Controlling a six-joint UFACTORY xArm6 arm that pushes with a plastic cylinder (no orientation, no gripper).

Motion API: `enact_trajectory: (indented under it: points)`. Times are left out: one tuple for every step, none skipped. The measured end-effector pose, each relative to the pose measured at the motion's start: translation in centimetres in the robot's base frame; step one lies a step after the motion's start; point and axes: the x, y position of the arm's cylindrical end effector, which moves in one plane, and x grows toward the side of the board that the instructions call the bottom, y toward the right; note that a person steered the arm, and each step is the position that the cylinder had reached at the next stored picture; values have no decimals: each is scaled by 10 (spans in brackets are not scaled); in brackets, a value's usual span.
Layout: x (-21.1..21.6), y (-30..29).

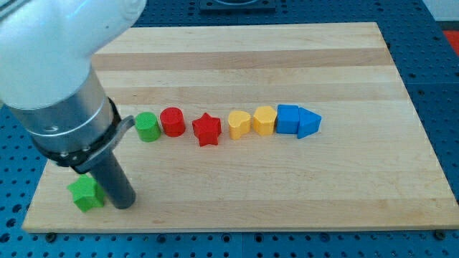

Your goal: Point your arm at the green circle

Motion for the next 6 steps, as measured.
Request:
enact_trajectory:
  points:
    - [0,-21]
    - [0,-31]
    - [0,-17]
    - [-41,-2]
    - [-98,-8]
    - [-122,-28]
